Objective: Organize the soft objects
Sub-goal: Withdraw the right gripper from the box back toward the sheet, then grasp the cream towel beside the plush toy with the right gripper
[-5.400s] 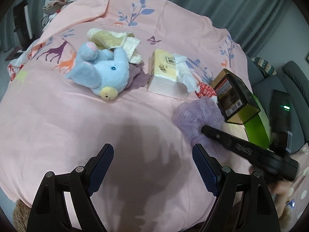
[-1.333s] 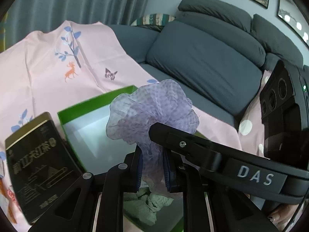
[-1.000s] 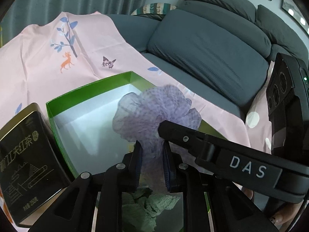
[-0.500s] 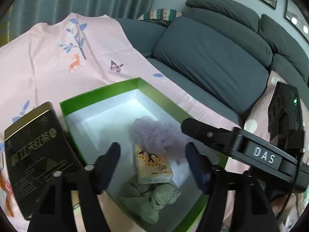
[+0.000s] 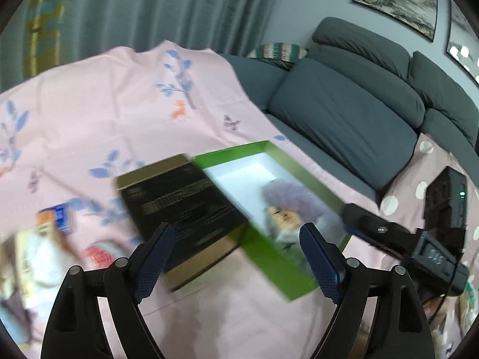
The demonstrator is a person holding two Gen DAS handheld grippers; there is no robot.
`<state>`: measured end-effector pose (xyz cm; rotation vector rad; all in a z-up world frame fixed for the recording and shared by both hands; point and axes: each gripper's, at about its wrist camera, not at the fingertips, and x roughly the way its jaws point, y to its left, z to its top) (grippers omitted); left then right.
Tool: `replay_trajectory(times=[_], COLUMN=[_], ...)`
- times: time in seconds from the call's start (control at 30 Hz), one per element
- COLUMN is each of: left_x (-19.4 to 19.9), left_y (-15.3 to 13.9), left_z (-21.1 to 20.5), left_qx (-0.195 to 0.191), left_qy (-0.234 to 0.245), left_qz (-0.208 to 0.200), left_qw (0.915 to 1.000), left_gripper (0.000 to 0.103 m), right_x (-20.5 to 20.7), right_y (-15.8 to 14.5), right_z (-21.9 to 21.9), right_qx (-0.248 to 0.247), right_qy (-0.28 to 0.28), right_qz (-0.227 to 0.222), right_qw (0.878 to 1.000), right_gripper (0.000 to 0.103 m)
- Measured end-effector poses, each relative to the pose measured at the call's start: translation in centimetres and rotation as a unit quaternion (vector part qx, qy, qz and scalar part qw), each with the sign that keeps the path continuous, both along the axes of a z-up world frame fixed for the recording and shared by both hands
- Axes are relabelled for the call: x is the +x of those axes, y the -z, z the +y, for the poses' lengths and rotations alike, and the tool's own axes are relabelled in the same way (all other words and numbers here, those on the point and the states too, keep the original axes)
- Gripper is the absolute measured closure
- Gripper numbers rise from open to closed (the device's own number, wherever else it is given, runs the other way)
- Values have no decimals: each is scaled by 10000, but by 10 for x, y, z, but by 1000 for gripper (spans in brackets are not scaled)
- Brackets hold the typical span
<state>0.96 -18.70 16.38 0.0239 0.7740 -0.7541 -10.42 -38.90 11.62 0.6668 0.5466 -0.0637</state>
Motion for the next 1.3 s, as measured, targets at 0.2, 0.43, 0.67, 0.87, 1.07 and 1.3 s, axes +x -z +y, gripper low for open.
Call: replay_trajectory(times=[0.2,0.43,0.67,0.87,1.07,1.3], left_x=[-6,-8,-10,-11,-7,-6], left_y=[5,28,53,75,100,113], left_z=[76,161,225,262,297,349], left_qx=[-174,-55,-195,-424,-404,-546], left_qy=[-486,-1230,-2029,-2582,-3062,-3760], left_qz=[230,419,649,711,894,1065], left_qw=[9984,9915,9769,9625,9469,9189], left_gripper=[17,17,17,17,17,17], right_x=[-14,-20,-23,-13,13,72], right_y=[-10,-27,-30,-24,-8,8], right_z=[41,80,111,135,168,232], right_qx=[-117,-275,-472,-564,-590,-636], right_qy=[-82,-251,-326,-453,-794,-1501], right_qz=[214,280,414,533,710,883], right_qw=[9997,9989,9975,9960,9926,9827], right_gripper=[1,1,1,1,1,1])
